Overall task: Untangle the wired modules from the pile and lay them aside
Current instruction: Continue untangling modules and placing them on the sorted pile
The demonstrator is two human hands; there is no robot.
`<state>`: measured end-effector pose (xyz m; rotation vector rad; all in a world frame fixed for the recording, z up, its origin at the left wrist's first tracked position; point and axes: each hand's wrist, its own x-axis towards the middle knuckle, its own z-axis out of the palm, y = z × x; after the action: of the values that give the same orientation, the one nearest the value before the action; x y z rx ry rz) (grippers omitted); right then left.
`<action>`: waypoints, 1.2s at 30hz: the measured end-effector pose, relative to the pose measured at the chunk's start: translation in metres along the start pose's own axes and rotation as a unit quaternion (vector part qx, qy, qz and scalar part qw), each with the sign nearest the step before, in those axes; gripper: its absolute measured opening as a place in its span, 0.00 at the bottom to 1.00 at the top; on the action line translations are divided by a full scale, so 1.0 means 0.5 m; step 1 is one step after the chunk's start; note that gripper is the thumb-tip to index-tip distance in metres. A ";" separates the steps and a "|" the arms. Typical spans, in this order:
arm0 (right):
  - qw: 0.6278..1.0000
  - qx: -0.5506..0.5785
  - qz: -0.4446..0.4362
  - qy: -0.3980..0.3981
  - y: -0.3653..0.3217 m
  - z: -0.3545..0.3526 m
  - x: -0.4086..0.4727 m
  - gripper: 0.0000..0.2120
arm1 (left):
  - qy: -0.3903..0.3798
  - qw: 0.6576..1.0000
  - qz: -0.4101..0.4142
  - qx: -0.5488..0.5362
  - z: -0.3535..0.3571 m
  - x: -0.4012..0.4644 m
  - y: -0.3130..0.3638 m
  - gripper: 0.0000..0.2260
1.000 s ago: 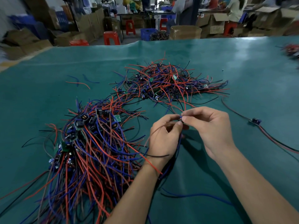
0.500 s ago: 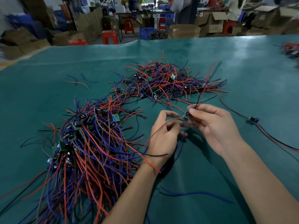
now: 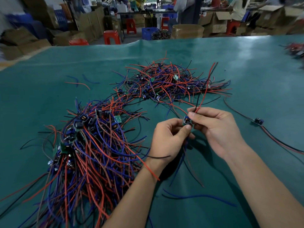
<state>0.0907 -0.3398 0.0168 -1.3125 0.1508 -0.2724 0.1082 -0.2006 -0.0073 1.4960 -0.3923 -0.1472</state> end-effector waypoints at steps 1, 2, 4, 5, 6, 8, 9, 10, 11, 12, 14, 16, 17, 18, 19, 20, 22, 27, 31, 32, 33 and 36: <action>1.000 -0.004 -0.004 0.003 0.001 0.000 0.000 0.05 | 0.002 1.000 0.000 0.004 0.000 0.001 0.000 0.04; 1.000 -0.009 -0.008 0.007 0.001 0.000 0.000 0.05 | 0.007 1.000 0.001 0.008 0.000 0.002 0.000 0.04; 0.999 -0.031 -0.024 0.024 0.000 -0.003 0.001 0.03 | 0.019 1.000 0.006 0.017 -0.001 0.004 -0.003 0.05; 0.997 -0.048 -0.041 0.040 0.000 -0.008 0.004 0.05 | 0.022 0.999 0.010 0.024 -0.001 0.004 -0.004 0.06; 0.994 -0.066 -0.060 0.058 -0.001 -0.015 0.007 0.07 | 0.023 0.999 0.012 0.032 0.000 0.005 -0.006 0.06; 0.987 -0.089 -0.096 0.094 -0.006 -0.025 0.011 0.08 | 0.022 0.999 0.011 0.044 0.001 0.005 -0.008 0.07; 0.983 -0.092 -0.109 0.112 -0.009 -0.031 0.013 0.07 | 0.020 0.999 0.008 0.050 0.001 0.005 -0.009 0.07; 0.979 -0.093 -0.121 0.133 -0.012 -0.039 0.016 0.07 | 0.017 0.998 0.006 0.058 0.001 0.005 -0.009 0.07; 0.975 -0.092 -0.130 0.154 -0.016 -0.047 0.017 0.07 | 0.013 0.998 0.003 0.065 0.001 0.004 -0.009 0.07; 0.971 -0.089 -0.138 0.175 -0.021 -0.055 0.018 0.07 | 0.007 0.997 0.001 0.073 0.002 0.004 -0.010 0.07; 0.962 -0.064 -0.149 0.218 -0.030 -0.076 0.021 0.07 | -0.006 0.996 0.001 0.091 0.002 0.003 -0.011 0.07; 0.955 -0.019 -0.147 0.256 -0.038 -0.096 0.021 0.07 | -0.014 0.993 0.005 0.114 0.004 0.002 -0.014 0.08; 0.951 0.005 -0.142 0.275 -0.042 -0.102 0.020 0.07 | -0.015 0.992 0.008 0.124 0.004 0.002 -0.015 0.08; 0.944 0.029 -0.135 0.299 -0.044 -0.108 0.019 0.08 | -0.013 0.991 0.010 0.130 0.005 0.002 -0.016 0.08; 0.935 0.054 -0.125 0.327 -0.047 -0.114 0.018 0.08 | -0.006 0.991 0.011 0.131 0.005 0.003 -0.017 0.08; 0.925 0.079 -0.115 0.354 -0.049 -0.119 0.018 0.07 | 0.008 0.991 0.013 0.129 0.005 0.004 -0.018 0.08; 0.911 0.101 -0.093 0.388 -0.054 -0.123 0.019 0.07 | 0.048 0.992 0.015 0.114 0.004 0.007 -0.019 0.08; 0.977 -0.083 -0.001 0.197 -0.025 -0.062 0.013 0.04 | 0.088 0.992 0.012 0.094 0.003 0.013 -0.021 0.11; 0.987 -0.161 -0.027 0.015 0.011 0.002 -0.008 0.01 | 0.081 0.990 0.031 0.108 0.001 0.014 -0.020 0.11; 0.987 -0.155 -0.039 0.001 0.015 0.007 -0.010 0.02 | 0.078 0.990 0.037 0.115 0.000 0.015 -0.020 0.12; 0.988 -0.148 -0.050 0.000 0.017 0.007 -0.010 0.03 | 0.073 0.989 0.040 0.121 0.000 0.014 -0.019 0.12; 0.987 -0.121 -0.093 0.044 0.009 -0.002 -0.005 0.05 | 0.044 0.987 0.045 0.149 0.000 0.012 -0.015 0.13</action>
<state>0.0885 -0.3388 0.0124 -1.5585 0.1391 -0.4833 0.1146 -0.2032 -0.0139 1.7677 -0.4232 0.0518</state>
